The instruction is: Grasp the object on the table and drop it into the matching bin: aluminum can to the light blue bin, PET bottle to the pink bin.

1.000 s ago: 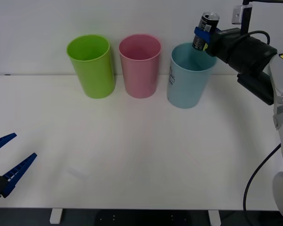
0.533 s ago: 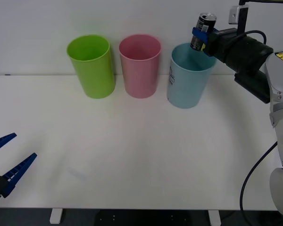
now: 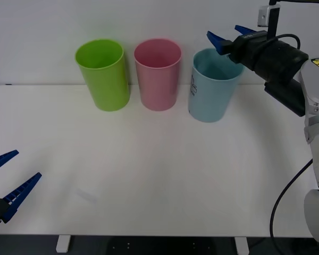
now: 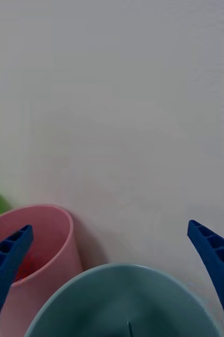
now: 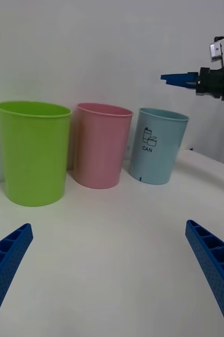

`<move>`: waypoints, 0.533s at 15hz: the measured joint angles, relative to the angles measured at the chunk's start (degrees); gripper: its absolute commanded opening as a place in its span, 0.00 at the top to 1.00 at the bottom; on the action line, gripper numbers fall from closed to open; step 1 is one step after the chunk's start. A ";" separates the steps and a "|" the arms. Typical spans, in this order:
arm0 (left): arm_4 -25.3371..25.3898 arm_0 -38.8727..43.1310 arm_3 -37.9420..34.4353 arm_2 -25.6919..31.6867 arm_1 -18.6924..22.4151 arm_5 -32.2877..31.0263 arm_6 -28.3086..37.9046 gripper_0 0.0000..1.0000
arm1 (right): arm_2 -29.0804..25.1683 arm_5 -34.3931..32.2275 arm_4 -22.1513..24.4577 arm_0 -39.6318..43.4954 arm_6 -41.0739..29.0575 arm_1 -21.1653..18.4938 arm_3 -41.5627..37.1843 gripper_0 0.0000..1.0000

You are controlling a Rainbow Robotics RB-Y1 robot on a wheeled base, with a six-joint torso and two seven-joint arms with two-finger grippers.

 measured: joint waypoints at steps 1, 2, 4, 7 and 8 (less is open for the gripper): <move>0.00 0.00 0.00 0.00 0.00 0.00 0.00 0.00 | -0.01 0.00 -0.23 0.00 0.12 0.00 0.01 0.00; 0.00 0.00 0.00 0.00 0.00 0.00 0.00 0.00 | -0.04 0.00 -0.45 0.00 0.20 -0.01 0.03 0.00; 0.00 0.00 0.00 0.00 0.00 0.00 0.00 0.00 | -0.18 0.00 -1.04 0.06 0.46 -0.07 0.00 0.00; 0.00 0.00 0.00 0.00 0.00 0.00 0.00 0.00 | -0.28 -0.06 -2.74 0.44 1.34 -0.09 -0.39 0.00; 0.00 0.00 0.00 0.00 0.00 0.00 0.00 0.00 | -0.28 -0.16 -3.04 1.00 1.61 -0.15 -1.20 0.00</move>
